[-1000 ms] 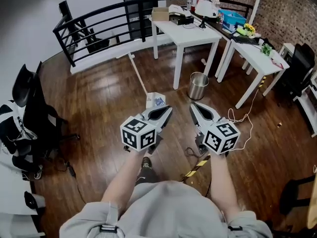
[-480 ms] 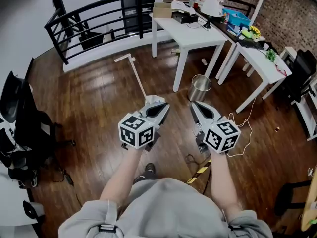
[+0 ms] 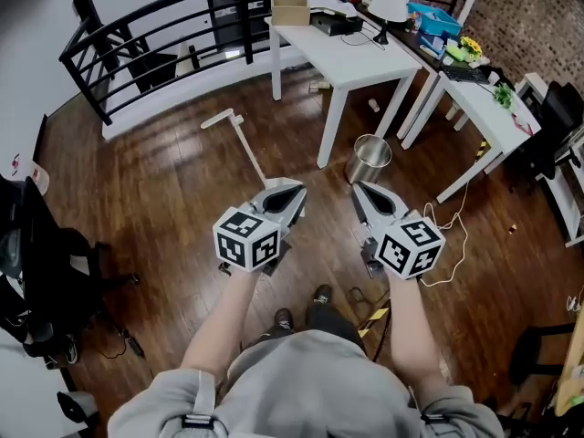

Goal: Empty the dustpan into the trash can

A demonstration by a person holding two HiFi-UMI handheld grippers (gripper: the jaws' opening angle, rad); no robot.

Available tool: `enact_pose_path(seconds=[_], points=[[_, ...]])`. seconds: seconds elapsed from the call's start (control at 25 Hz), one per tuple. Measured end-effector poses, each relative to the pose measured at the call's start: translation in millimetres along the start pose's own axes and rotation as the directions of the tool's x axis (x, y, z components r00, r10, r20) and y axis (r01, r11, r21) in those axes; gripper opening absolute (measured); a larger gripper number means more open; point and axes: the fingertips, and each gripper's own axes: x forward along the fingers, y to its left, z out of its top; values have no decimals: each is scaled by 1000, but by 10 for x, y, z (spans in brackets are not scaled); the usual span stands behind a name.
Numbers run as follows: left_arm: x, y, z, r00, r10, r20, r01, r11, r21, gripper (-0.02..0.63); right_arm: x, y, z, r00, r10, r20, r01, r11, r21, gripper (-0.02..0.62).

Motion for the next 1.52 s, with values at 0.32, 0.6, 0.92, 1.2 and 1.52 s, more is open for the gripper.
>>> enact_pose_path(seconds=[0.32,0.6,0.92,1.2,1.52], points=[[808,598,153,997,73,-10,-73,997,-2,5,707,-799,128,998,61,0,-61,998,17,0],[1382,1030,361,980,200,-20,-200,980,8,5,1226,-1447,434,986,166,13,-167,986,29,0],[1415,1702,375,933,360,-26,-360,933,-14,5,1945,-1597,435,961,277,-9,-276,959,61,0],[1307,2650,287,879,477,-21,-478,878,-39,5,2691,-1473,383,941,332,-68,-330,943,42,0],[1236,3776,-231,843,531,-88,-536,843,-44,87,3321,-1472,360,933,334,-137,-334,942,26,0]])
